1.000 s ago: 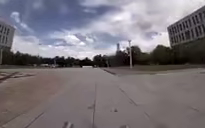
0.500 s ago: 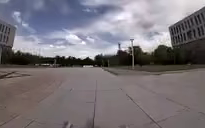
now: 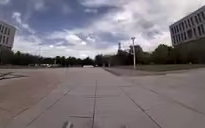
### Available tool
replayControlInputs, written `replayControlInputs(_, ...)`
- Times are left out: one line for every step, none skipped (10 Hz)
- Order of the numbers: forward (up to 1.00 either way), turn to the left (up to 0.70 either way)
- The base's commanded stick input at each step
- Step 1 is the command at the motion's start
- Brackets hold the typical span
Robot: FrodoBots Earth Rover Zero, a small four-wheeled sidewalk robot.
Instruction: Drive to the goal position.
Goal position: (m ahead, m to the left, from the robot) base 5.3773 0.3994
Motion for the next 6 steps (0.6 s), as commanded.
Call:
replayControlInputs(1.0, 0.0)
replayControlInputs(1.0, 0.0)
replayControlInputs(1.0, 0.0)
replayControlInputs(1.0, 0.0)
replayControlInputs(1.0, 0.0)
replayControlInputs(1.0, 0.0)
